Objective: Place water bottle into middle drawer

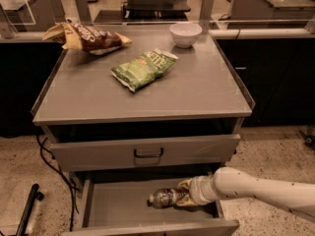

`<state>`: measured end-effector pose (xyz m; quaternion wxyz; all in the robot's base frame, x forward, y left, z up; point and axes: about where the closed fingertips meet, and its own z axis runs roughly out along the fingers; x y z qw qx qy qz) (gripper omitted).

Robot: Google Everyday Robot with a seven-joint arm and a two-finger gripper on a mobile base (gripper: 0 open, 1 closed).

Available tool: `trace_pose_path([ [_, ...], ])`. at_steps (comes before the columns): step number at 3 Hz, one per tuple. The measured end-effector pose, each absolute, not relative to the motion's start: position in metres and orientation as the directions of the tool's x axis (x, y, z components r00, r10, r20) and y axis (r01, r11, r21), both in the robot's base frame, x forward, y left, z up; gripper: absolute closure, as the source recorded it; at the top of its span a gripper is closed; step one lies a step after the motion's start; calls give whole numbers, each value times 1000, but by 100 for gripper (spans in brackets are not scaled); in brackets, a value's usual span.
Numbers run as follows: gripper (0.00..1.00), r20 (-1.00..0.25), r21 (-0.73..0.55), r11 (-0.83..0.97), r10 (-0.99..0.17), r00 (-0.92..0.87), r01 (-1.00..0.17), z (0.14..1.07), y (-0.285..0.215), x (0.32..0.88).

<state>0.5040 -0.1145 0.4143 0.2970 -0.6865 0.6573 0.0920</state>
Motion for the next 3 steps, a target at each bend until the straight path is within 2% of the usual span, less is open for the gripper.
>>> trace_pose_path([
  [3, 100, -511, -236, 35, -855, 94, -971, 362, -104, 527],
])
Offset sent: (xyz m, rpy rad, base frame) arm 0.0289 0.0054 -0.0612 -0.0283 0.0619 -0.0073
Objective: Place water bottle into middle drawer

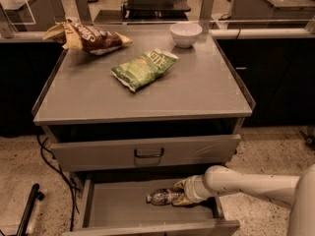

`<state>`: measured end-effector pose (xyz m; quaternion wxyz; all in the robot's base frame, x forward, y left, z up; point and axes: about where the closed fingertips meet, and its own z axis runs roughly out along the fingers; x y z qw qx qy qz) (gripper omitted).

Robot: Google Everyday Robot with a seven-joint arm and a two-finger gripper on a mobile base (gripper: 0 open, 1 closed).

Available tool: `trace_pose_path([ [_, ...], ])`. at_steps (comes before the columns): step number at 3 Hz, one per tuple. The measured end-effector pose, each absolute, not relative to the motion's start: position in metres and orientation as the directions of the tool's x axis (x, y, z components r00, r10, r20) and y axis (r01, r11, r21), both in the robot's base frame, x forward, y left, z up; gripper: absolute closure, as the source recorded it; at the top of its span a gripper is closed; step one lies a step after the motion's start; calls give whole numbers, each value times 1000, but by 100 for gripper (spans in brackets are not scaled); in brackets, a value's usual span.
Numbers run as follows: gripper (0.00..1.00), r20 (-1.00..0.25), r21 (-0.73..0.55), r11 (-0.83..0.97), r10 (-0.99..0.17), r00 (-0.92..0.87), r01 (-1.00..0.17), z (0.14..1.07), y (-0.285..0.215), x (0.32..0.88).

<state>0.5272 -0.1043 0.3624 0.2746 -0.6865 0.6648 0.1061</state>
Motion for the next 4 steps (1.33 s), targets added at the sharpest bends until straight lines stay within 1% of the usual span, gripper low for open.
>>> trace_pose_path([
  [1, 81, -511, -236, 35, -854, 94, -971, 362, -104, 527],
  [4, 11, -518, -224, 49, -852, 76, -973, 370, -98, 529],
])
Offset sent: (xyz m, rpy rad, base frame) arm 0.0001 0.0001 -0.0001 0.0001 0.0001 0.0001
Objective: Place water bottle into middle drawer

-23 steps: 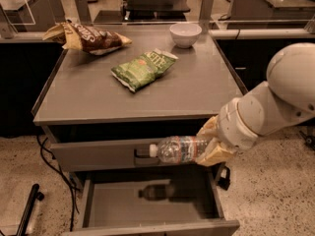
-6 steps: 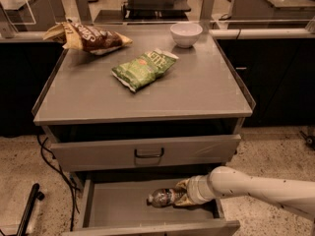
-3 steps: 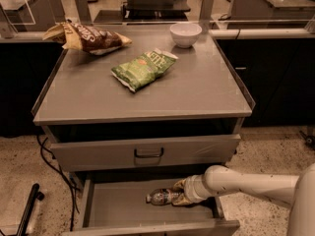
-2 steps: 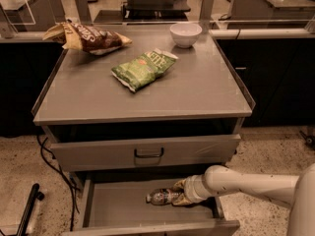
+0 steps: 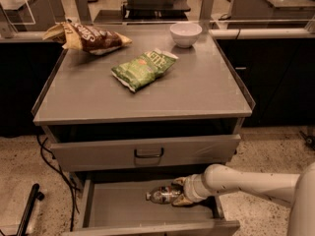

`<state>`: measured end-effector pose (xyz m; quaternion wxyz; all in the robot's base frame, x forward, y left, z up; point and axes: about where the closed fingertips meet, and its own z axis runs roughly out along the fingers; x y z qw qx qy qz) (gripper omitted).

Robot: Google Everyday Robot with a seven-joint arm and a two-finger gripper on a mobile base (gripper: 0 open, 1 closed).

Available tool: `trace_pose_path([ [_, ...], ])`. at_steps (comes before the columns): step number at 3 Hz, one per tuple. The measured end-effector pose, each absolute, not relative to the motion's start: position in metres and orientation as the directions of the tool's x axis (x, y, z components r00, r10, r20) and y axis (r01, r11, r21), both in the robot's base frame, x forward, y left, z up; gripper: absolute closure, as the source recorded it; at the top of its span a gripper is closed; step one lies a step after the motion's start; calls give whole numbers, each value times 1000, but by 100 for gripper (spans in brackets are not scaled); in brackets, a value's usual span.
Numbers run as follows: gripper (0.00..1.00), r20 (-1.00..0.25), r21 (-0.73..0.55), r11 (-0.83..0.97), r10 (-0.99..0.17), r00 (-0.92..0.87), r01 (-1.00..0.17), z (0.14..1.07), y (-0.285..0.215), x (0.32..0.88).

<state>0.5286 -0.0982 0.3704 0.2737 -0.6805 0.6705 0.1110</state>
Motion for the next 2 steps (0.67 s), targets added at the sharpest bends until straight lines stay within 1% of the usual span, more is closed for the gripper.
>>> trace_pose_path([
  [1, 0, -524, -234, 57, -848, 77, -971, 381, -96, 529],
  [2, 0, -524, -234, 57, -848, 77, -971, 381, -96, 529],
])
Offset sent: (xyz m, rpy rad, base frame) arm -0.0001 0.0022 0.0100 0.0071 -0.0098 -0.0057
